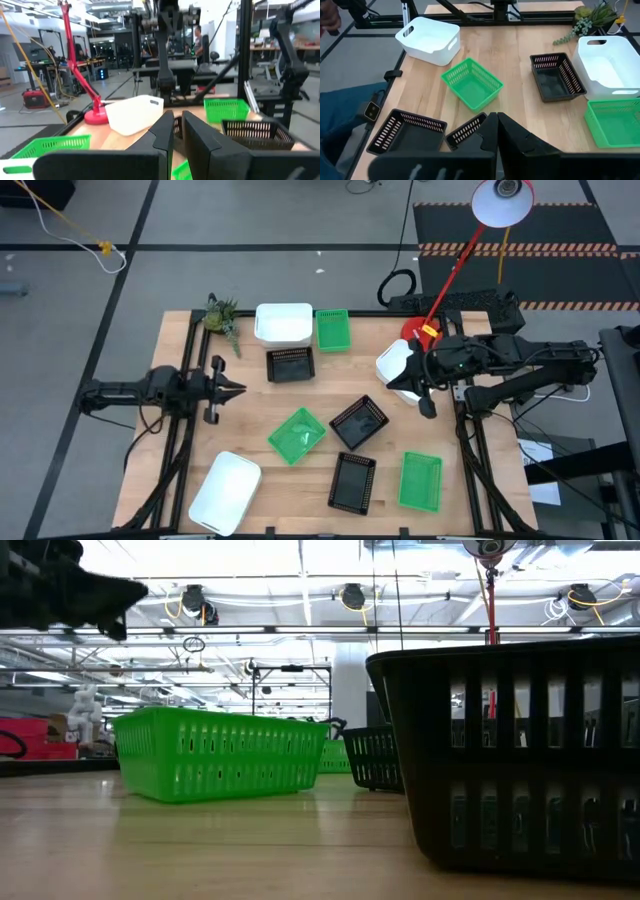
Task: Stack baskets by color
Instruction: Stack the middle black bin on top of the top black bin
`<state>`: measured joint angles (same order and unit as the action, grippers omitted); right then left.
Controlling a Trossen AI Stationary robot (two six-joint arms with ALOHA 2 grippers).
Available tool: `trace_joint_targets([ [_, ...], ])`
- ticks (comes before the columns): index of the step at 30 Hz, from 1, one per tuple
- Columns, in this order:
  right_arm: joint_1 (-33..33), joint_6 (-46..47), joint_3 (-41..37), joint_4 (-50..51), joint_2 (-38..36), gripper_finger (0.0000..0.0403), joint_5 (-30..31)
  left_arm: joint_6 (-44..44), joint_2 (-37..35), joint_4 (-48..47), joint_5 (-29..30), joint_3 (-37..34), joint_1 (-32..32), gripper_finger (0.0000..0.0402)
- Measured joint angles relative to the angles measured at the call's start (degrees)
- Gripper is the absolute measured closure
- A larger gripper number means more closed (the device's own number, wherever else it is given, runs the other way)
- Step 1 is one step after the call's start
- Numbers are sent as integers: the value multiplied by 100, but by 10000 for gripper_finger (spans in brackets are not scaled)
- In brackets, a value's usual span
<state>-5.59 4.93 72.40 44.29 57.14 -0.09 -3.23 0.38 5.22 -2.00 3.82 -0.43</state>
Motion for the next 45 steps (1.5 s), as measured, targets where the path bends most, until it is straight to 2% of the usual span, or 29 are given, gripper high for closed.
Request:
trace_joint_targets([
  [4, 1, -2, 0, 10, 0, 403, 1, 215, 58, -203, 3, 522, 0, 360],
  [7, 1, -2, 0, 42, 0, 403, 1, 970, 347, -262, 10, 1100, 0, 360],
  [9, -1, -2, 0, 42, 0, 403, 1, 1135, 580, -477, -110, 1557, -14, 360],
  [21, 1, -4, -2, 122, 0, 403, 1, 367, 3024, -2088, -139, 4283, -385, 360],
  [31, 1, -4, -2, 125, 0, 403, 1, 288, 4904, -3939, -54, 6354, -659, 360],
  [35, 0, -4, -2, 109, 21, 403, 1, 163, 5524, -4410, -43, 6865, -721, 360],
  [39, -1, -4, -3, 105, 68, 403, 24, 38, 6006, -4611, 7, 7008, -726, 360],
  [43, -13, 24, -139, 23, 99, 403, 309, 382, 6312, -4579, 599, 6968, -732, 360],
  [45, -14, 27, -285, 25, 103, 403, 325, 355, 6463, -4571, 682, 6968, -732, 360],
])
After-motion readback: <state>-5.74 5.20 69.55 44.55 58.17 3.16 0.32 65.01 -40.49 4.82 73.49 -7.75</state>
